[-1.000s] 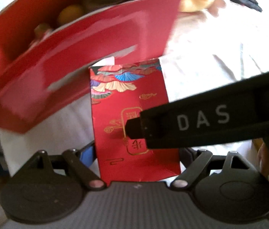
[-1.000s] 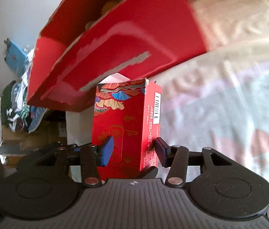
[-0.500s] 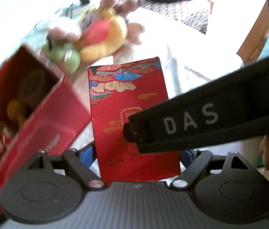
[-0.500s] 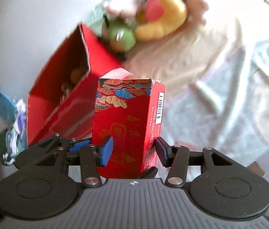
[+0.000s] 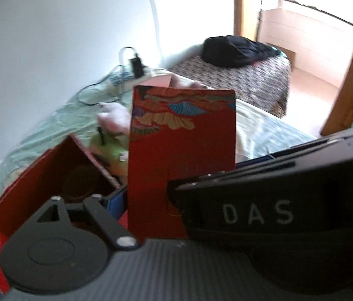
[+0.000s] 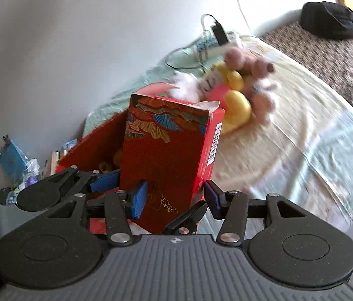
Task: Organize objects
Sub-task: 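Carry the red gift box with the right gripper over the red box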
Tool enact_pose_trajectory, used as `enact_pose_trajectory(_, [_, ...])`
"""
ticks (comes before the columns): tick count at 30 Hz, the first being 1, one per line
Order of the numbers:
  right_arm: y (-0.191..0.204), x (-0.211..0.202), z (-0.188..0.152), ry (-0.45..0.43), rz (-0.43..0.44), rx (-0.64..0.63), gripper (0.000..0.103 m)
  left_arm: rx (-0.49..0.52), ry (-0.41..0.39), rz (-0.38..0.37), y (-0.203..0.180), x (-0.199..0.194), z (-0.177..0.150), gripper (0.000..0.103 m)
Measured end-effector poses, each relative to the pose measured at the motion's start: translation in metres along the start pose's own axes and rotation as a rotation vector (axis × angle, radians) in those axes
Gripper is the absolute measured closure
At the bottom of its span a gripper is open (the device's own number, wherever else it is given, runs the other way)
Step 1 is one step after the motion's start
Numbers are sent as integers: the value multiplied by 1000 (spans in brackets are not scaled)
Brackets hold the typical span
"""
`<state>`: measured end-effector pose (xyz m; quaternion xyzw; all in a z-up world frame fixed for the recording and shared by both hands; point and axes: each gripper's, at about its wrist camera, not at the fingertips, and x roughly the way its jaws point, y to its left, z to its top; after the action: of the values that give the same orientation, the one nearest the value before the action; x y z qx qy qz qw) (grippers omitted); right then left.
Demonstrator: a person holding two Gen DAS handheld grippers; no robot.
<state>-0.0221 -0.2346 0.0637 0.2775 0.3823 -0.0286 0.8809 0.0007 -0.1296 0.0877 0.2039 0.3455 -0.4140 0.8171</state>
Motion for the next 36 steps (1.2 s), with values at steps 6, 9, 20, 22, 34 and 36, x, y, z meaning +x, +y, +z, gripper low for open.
enact_pose_trajectory(6, [27,15,23,2,94,-90,50,-117,-40,115,34,-7,6,20])
enact_pose_trajectory(9, [49,20,30,-4,139,-160,50,-175,-61,179,48,-38,-1,20])
enact_pose_trajectory(20, [119,47,35,45,267,-336,50,-350,-66,329,102,-67,-13,20])
enact_pose_trajectory(22, [126,52,33,52,286,-354,50,-364,-73,348,110,-69,-20,20])
enact_pose_trajectory(34, [153,107,22,121,395,-371,52,-440,-11,407,163,-49,-50,20])
enact_pose_trajectory(36, [157,118,20,148,407,-377,53,-457,7,402,172,-43,-56,20])
